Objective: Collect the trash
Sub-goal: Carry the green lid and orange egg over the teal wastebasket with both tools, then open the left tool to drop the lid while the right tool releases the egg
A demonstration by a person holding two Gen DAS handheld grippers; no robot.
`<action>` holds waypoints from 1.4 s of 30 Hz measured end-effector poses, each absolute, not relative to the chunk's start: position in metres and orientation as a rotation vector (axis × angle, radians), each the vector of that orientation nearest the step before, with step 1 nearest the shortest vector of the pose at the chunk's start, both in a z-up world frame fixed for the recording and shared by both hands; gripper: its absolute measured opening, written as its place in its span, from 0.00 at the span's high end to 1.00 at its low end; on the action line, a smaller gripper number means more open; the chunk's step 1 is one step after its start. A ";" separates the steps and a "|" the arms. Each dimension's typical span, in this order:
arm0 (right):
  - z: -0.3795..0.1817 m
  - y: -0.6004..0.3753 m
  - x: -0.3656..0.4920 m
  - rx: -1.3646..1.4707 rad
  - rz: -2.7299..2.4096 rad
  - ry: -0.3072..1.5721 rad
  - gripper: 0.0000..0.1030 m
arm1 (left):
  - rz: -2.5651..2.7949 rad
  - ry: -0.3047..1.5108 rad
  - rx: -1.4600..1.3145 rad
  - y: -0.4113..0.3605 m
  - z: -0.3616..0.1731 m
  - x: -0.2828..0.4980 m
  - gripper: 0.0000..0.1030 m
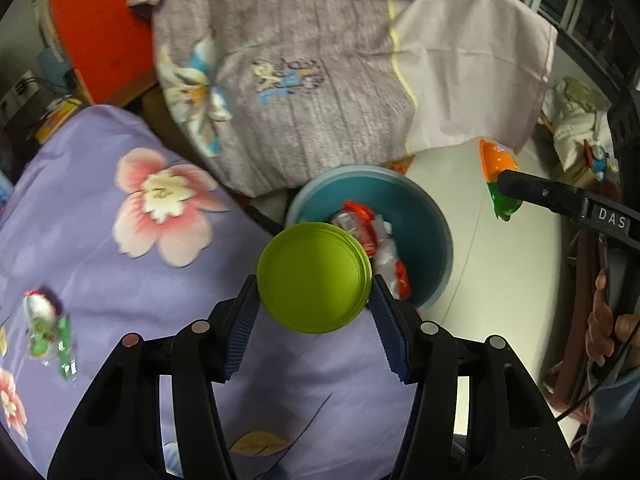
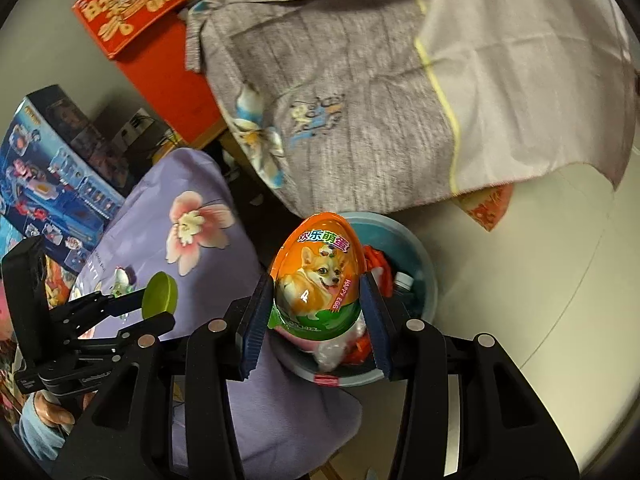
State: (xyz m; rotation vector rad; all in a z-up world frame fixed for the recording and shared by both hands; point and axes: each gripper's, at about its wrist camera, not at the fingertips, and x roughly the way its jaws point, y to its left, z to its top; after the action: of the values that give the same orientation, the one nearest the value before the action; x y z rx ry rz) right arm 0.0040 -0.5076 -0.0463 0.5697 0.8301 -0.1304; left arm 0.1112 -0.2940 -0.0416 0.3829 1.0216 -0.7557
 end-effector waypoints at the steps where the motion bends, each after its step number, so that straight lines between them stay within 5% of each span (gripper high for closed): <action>1: -0.048 -0.510 0.004 0.573 -0.132 0.834 0.59 | -0.762 1.027 0.388 -0.299 -0.045 0.112 0.45; 21: -0.079 -0.532 0.042 0.619 -0.168 0.923 0.58 | -0.868 1.123 0.416 -0.375 -0.096 0.145 0.44; 27: -0.084 -0.533 0.049 0.616 -0.175 0.941 0.58 | -0.860 1.138 0.411 -0.380 -0.103 0.151 0.21; 32: -0.090 -0.529 0.055 0.615 -0.170 0.962 0.58 | -0.843 1.146 0.396 -0.368 -0.104 0.154 0.13; 40: -0.095 -0.512 0.077 0.601 -0.138 0.990 0.57 | -0.798 1.175 0.358 -0.340 -0.106 0.160 0.11; 42: -0.097 -0.507 0.084 0.607 -0.126 1.000 0.44 | -0.791 1.175 0.351 -0.334 -0.104 0.161 0.11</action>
State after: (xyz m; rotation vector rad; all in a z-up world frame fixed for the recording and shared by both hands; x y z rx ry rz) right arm 0.0836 -0.5067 -0.0966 0.6070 1.0004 -0.1256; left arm 0.1613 -0.3337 -0.1045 0.3513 1.1748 -0.7913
